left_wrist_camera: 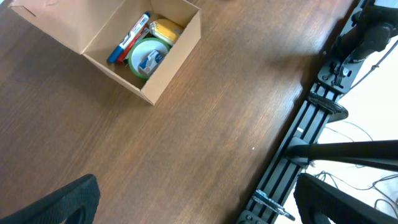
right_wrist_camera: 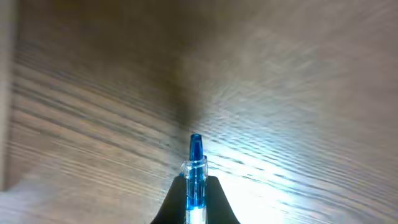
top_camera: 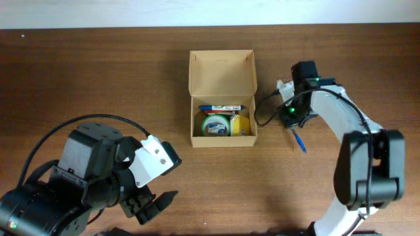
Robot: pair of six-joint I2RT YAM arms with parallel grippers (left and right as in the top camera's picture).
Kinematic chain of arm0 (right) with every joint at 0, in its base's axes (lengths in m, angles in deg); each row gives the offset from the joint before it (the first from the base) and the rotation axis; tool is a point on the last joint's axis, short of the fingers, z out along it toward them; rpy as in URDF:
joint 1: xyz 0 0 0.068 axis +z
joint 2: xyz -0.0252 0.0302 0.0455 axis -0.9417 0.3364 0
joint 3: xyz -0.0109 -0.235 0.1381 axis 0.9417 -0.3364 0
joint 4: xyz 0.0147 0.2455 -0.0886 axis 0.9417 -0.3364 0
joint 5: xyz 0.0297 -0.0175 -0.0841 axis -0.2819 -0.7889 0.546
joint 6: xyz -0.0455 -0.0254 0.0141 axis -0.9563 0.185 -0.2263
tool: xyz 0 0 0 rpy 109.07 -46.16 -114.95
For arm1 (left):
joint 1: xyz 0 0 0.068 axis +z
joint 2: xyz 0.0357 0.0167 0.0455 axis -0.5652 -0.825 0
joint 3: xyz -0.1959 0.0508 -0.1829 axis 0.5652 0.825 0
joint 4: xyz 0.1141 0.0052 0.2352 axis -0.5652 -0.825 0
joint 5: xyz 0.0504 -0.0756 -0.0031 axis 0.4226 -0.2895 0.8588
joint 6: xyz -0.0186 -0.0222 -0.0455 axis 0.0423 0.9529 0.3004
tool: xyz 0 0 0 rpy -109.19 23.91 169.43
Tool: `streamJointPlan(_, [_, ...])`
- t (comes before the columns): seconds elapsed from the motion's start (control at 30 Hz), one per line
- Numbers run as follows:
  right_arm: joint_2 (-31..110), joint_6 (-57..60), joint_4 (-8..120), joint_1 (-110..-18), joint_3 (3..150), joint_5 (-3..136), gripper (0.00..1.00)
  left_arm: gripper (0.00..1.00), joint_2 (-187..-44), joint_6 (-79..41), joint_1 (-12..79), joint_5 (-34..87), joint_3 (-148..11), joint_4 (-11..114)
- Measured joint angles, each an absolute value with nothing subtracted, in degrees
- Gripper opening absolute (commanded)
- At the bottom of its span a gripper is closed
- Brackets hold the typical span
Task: Pack container
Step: 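Lower the blue pen into the box beside the marker and release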
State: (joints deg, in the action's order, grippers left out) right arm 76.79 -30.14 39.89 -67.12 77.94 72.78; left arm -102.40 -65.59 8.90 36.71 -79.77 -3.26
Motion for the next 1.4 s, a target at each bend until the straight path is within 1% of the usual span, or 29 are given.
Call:
streamJointPlan(0.23, [64.9,-28.8,32.4,-67.1,86.3,70.2,0.04,1.00,-102.4,-65.6,8.9,36.7,-79.8,-3.3])
streamJointPlan(0.3, [60.9,-28.7,31.7,-65.8,88.2,69.4,0.04,1.00,-102.4,-65.6,8.9,36.7,-79.8,-3.3])
streamJointPlan(0.37, [57.3,-29.5,32.1,-62.4,89.2,68.8,0.04,0.99,-102.4,-65.6,8.9,36.7,-79.8,-3.3])
streamJointPlan(0.47, [55.0,-32.9,32.8,-53.9,89.3,68.3,0.04,1.00,-102.4,-65.6,8.9,36.7,-79.8,-3.3])
streamJointPlan(0.53, [55.0,-35.0,34.8,-49.3,89.2,68.3,0.04,1.00,-102.4,-65.6,8.9,36.7,-79.8,-3.3])
streamJointPlan(0.6, [55.2,-39.5,37.2,-44.0,89.3,68.2,0.04,1.00,-102.4,-65.6,8.9,36.7,-79.8,-3.3])
streamJointPlan(0.73, [58.1,-50.4,37.9,-37.6,89.3,68.2,0.04,1.00,-102.4,-65.6,8.9,36.7,-79.8,-3.3])
streamJointPlan(0.83, [61.7,-56.9,38.7,-34.9,89.3,69.0,0.04,0.99,-102.4,-65.6,8.9,36.7,-79.8,-3.3])
streamJointPlan(1.1, [69.2,-72.2,40.5,-33.4,89.3,71.5,0.04,1.00,-102.4,-65.6,8.9,36.7,-79.8,-3.3])
streamJointPlan(1.23, [71.2,-74.2,45.2,-33.4,89.3,71.8,0.04,1.00,-102.4,-65.6,8.9,36.7,-79.8,-3.2])
streamJointPlan(1.4, [73.3,-74.6,46.3,-33.4,89.3,71.9,0.04,1.00,-102.4,-65.6,8.9,36.7,-79.8,-3.3])
